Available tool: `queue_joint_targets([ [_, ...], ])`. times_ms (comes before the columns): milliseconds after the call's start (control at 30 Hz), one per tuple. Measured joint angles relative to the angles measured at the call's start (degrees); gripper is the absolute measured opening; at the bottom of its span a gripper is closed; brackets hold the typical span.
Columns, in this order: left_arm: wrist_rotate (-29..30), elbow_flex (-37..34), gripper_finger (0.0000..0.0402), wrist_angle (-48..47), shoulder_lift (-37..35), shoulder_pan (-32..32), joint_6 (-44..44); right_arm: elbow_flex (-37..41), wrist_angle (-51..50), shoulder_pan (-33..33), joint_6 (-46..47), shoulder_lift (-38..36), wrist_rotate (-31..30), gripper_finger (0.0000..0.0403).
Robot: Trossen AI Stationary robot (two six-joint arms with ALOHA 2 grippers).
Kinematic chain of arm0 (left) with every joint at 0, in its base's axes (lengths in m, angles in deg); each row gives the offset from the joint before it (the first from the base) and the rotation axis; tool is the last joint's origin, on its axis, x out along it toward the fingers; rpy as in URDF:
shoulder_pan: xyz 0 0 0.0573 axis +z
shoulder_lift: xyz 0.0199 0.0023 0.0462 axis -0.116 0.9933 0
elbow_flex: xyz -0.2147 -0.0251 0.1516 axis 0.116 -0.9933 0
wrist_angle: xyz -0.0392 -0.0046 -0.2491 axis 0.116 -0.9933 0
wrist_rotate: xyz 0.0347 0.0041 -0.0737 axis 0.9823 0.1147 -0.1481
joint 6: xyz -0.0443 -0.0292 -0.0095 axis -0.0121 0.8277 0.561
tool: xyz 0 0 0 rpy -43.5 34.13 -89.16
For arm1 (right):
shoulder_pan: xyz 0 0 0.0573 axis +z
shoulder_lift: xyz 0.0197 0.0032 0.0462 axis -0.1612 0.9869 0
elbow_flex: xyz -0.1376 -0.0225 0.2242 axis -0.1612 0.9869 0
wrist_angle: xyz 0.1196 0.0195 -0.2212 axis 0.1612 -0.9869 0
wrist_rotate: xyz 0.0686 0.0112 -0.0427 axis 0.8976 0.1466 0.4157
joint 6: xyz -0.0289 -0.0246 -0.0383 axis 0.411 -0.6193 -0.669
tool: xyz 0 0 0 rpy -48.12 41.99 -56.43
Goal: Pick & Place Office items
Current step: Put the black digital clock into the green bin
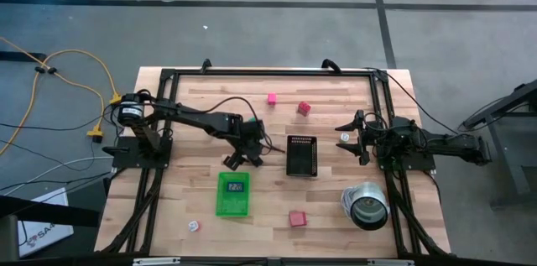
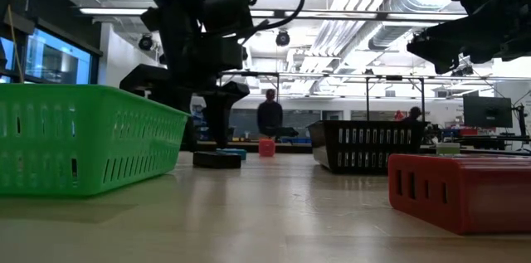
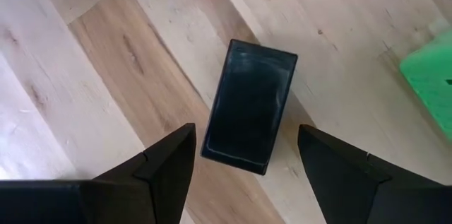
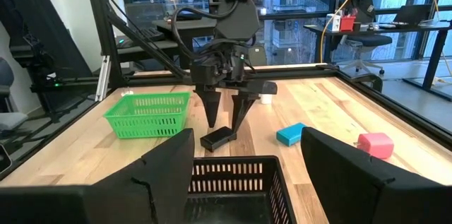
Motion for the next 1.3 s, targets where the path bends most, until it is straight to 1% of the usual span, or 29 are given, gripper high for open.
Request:
queue_joint_targets([
  [400,0.1,0.0,0.0243,0.1,0.1,-0.2,0.2,0.0,0.0,0.0,0.0,0.0,0.0,0.0248],
  [600,0.1,0.0,0.0243,1.6,2.5,-0.2,0.0,0.0,0.0,0.0,0.0,0.0,0.0,0.0248],
  [833,0.0,0.0,0.0243,2.0,2.4,-0.1,0.0,0.0,0.2,0.0,0.0,0.2,0.0,0.0248],
  [1300,0.2,0.0,0.0243,1.7,2.3,-0.1,2.7,0.0,0.2,0.0,0.0,0.3,0.0,0.0248],
])
